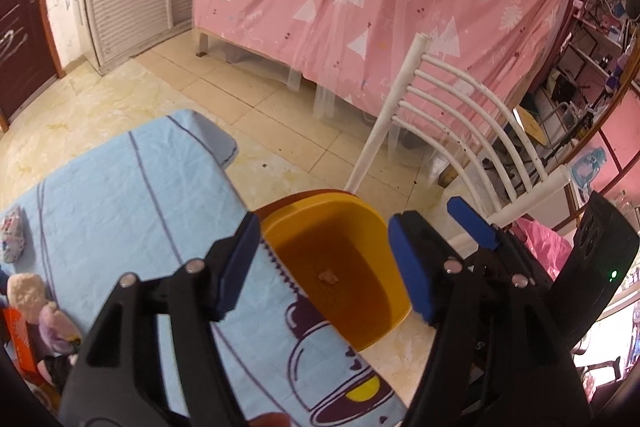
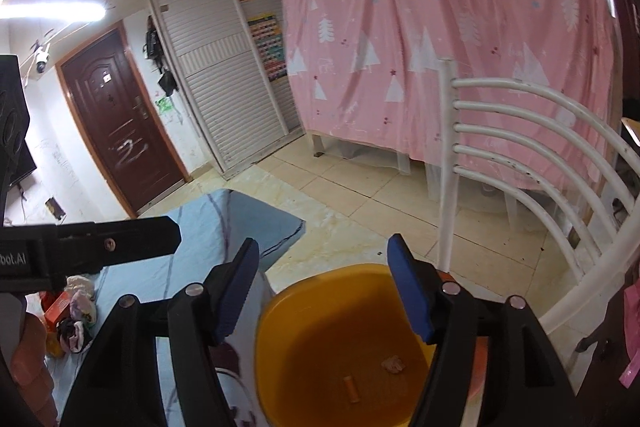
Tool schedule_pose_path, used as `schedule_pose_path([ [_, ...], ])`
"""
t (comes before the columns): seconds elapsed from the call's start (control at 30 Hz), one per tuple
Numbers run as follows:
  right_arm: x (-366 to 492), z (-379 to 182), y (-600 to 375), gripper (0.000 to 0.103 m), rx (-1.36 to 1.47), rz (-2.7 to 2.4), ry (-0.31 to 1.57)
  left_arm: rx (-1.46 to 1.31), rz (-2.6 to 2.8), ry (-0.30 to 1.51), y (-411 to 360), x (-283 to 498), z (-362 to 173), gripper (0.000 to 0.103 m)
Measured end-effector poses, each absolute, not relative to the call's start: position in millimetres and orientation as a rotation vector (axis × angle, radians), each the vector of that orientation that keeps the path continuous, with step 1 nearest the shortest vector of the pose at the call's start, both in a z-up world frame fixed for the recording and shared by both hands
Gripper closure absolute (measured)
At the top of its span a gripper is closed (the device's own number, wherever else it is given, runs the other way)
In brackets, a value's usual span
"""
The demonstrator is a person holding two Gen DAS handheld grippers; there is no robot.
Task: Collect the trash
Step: 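Carry both items over the yellow bin and open both grippers to drop them, then grasp the beige knotted sock with the left gripper while the right gripper grasps the lilac fuzzy ball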
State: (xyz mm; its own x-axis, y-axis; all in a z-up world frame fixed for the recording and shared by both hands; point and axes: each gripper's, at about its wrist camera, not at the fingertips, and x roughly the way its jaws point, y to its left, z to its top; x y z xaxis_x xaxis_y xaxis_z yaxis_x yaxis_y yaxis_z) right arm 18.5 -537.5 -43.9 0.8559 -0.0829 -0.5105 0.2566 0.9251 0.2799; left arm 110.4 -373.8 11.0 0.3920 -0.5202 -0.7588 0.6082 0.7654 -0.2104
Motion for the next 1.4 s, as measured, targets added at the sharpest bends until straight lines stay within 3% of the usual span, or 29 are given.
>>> schedule_pose_path([
  [0.97, 68, -3, -373, 0.042, 0.143, 0.135, 0.546, 0.058, -0.419, 0.788, -168, 90, 70, 0.039],
  [1.4, 93, -10, -298, 0.041, 0.052, 0.275, 0.602, -0.018, -0.266, 0.829, -80, 87, 53, 0.039],
])
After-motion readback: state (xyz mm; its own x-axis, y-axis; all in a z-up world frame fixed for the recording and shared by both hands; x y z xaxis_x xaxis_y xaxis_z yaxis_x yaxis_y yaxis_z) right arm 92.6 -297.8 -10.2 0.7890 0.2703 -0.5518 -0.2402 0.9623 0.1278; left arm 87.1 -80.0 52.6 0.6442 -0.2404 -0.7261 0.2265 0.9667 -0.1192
